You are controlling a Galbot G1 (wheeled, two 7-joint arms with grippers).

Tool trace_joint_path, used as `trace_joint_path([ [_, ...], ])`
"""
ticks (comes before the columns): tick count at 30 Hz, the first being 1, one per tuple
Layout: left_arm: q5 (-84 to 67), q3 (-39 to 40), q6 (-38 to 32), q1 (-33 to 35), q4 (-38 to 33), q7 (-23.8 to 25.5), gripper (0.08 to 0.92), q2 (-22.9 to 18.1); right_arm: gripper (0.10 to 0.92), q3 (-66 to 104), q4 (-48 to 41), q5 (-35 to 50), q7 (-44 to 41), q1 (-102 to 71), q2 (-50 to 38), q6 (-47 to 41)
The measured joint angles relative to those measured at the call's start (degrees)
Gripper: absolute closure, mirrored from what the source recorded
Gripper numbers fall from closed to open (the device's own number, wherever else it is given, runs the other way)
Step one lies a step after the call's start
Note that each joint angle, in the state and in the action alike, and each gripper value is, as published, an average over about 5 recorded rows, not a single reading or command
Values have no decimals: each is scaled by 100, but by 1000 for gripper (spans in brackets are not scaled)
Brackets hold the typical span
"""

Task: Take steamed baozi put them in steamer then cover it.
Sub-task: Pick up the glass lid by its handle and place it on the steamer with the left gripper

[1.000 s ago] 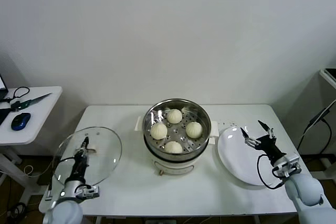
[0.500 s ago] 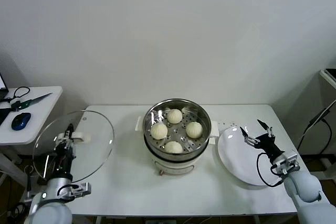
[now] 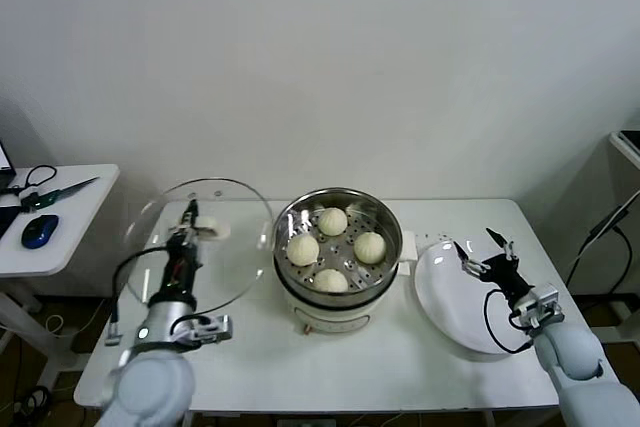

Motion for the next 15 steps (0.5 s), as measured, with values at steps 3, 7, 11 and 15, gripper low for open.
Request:
trace_joint_path([
  [3,231,486,223,-443,21,405,847,-137,203,17,-52,-17,-5,0,10,22],
  [7,587,1043,438,-932,147,848,847,-415,203,68,-106,-40,-9,-8,36,47],
  [11,960,1459,589,-1319,369,1158,847,-813,203,110,-142,-60,-12,-15,73,68],
  [15,1280,1751,666,-1614,651,1316,847,-1260,203,143,-183,-90,-16,-32,114,95],
])
